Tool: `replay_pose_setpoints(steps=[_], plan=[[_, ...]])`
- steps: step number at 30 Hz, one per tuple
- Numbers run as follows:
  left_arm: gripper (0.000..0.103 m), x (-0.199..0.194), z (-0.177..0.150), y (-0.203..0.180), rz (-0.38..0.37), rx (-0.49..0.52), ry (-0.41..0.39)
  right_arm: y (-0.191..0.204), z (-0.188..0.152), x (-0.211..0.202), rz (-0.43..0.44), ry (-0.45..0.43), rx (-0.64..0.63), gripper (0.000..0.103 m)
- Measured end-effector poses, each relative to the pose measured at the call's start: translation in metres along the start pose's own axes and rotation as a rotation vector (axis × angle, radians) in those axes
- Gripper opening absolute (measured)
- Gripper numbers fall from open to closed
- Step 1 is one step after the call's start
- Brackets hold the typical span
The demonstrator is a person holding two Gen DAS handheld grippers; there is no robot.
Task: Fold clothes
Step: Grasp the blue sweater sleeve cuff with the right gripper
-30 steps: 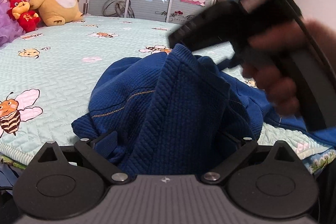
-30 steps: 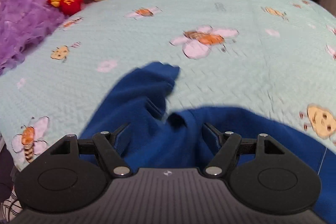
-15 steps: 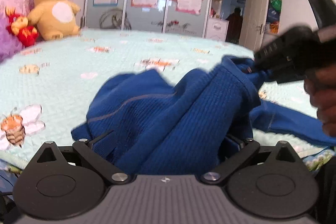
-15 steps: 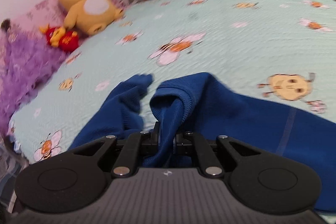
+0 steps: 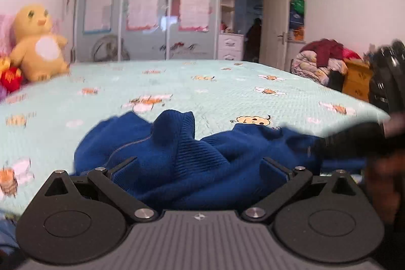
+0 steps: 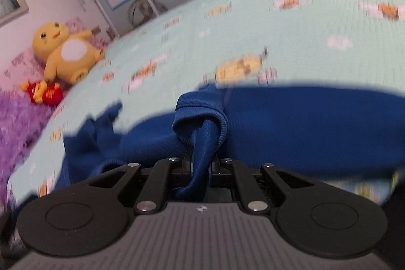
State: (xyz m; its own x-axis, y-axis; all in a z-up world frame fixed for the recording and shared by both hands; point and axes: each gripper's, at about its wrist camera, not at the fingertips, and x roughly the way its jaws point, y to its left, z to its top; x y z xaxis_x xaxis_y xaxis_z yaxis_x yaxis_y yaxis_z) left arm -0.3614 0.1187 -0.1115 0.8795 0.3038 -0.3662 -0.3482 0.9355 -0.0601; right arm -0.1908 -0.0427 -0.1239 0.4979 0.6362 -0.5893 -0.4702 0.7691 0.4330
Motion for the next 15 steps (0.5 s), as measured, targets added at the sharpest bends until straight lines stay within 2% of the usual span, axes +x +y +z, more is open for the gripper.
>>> replay_pose_setpoints(steps=[3, 5, 9, 12, 15], plan=[[0.103, -0.008, 0.011, -0.003, 0.028, -0.074, -0.011, 0.0, -0.024, 0.0, 0.008, 0.039, -0.023, 0.009], [0.103, -0.016, 0.015, -0.008, 0.002, -0.093, -0.027, 0.004, -0.031, -0.001, 0.03, 0.043, -0.041, 0.009], [0.103, -0.017, 0.013, -0.026, -0.069, -0.005, 0.006, 0.011, -0.031, -0.019, 0.13, -0.02, -0.047, 0.009], [0.103, -0.004, 0.01, -0.032, -0.09, 0.01, 0.068, 0.015, -0.03, -0.03, 0.178, -0.06, -0.055, 0.009], [0.103, 0.015, 0.005, -0.038, -0.08, 0.03, 0.166, 0.01, -0.03, -0.029, 0.164, -0.033, -0.046, 0.01]])
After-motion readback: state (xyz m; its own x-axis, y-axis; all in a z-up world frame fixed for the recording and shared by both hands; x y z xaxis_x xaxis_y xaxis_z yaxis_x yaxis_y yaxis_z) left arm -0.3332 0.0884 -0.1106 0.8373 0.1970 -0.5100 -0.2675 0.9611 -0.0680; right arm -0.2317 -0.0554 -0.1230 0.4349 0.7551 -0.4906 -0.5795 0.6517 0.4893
